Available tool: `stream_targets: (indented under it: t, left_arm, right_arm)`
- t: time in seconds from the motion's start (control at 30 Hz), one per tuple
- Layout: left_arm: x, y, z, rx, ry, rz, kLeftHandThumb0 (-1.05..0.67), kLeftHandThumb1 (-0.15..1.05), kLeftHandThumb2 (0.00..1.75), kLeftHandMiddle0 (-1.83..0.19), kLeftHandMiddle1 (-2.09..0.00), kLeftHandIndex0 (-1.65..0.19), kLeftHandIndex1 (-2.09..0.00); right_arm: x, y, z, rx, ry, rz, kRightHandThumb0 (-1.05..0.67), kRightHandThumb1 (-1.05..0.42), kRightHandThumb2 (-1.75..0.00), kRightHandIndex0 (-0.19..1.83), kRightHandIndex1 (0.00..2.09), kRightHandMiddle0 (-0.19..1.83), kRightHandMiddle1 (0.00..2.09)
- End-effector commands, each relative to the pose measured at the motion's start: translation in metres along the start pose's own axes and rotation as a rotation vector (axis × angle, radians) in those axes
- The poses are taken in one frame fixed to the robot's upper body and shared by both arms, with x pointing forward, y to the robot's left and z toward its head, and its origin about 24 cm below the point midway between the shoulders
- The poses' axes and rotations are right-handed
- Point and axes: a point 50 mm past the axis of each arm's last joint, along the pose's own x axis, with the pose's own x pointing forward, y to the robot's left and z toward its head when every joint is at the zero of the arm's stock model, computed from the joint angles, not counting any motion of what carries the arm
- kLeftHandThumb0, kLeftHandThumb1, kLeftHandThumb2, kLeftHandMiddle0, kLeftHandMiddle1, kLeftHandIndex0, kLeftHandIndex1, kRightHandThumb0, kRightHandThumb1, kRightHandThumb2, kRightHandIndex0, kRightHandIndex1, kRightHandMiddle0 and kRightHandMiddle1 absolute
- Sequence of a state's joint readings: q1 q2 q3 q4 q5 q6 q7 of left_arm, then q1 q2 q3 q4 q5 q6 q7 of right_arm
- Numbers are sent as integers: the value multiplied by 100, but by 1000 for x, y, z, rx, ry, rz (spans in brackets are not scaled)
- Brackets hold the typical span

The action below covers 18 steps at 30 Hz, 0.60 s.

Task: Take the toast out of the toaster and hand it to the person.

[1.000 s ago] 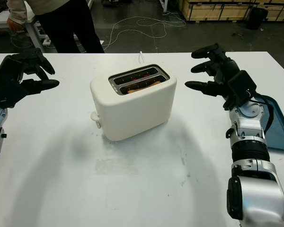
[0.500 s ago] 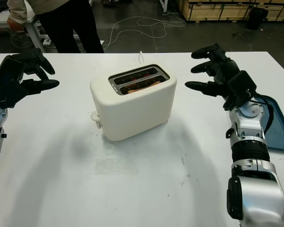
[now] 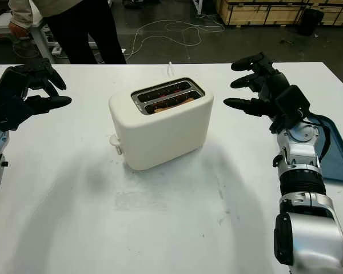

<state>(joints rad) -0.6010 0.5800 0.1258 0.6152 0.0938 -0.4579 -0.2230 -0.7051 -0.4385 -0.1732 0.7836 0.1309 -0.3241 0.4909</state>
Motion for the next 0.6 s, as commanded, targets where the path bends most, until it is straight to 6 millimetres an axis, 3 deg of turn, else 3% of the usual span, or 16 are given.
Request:
stream_targets:
  t: [0.0, 0.57]
  left_arm:
    - [2, 0, 2, -4, -7, 3, -105, 85, 0, -69, -151, -62, -152]
    - [1, 0, 1, -2, -9, 7, -105, 85, 0, -70, -151, -62, -152]
  right_arm:
    - [0, -1, 2, 0, -21, -6, -105, -63, 0, 0, 151, 7, 133]
    - [-1, -1, 2, 7, -21, -6, -105, -62, -1, 0, 152, 7, 133]
